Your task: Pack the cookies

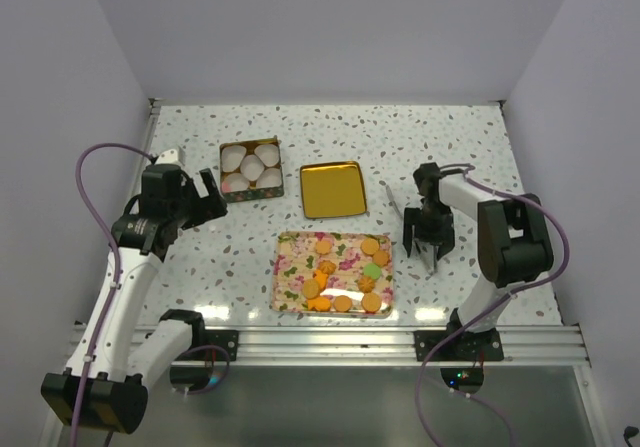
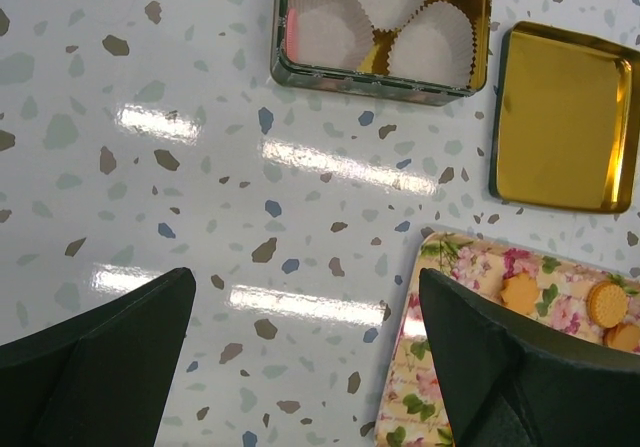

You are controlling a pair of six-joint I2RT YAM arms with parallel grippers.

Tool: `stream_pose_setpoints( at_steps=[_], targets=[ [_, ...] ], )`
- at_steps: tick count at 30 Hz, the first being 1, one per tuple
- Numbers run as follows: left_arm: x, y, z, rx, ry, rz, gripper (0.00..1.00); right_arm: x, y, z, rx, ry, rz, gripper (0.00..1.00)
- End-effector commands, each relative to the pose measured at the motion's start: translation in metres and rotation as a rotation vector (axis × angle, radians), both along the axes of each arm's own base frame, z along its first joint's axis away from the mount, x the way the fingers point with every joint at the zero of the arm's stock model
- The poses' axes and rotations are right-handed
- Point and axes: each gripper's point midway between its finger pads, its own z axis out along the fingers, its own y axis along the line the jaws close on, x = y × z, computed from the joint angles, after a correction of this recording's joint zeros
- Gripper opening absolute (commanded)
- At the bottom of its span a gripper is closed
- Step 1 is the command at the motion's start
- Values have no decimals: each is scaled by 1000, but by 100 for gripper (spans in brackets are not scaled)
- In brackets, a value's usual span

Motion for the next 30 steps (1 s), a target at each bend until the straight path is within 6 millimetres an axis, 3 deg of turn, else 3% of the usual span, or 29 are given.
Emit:
stream_pose_setpoints(
  at_steps=[1, 6, 9, 13, 18, 25, 30],
  targets=[
    [2, 2, 8, 22, -17, -7, 100, 27, -5, -12, -25, -78, -3, 76],
    [1, 2, 13, 24, -22, -5, 100, 37, -7, -5, -41, -111, -3, 61],
    [1, 2, 16, 20, -25, -2, 100, 43, -12, 11, -68, -154, -3, 51],
    [2, 0, 23, 2, -40, 0, 100, 44, -13, 44, -71, -205, -7, 45],
    [2, 0, 36, -10, -64, 12, 100, 48, 3, 105, -1, -338, -8, 41],
    [1, -4, 56, -47, -85, 20, 100, 14, 31, 179, 165, -444, -14, 40],
    [-1, -11, 60, -75, -80, -12, 100, -19, 51, 205, 303, -451, 0, 39]
  ],
)
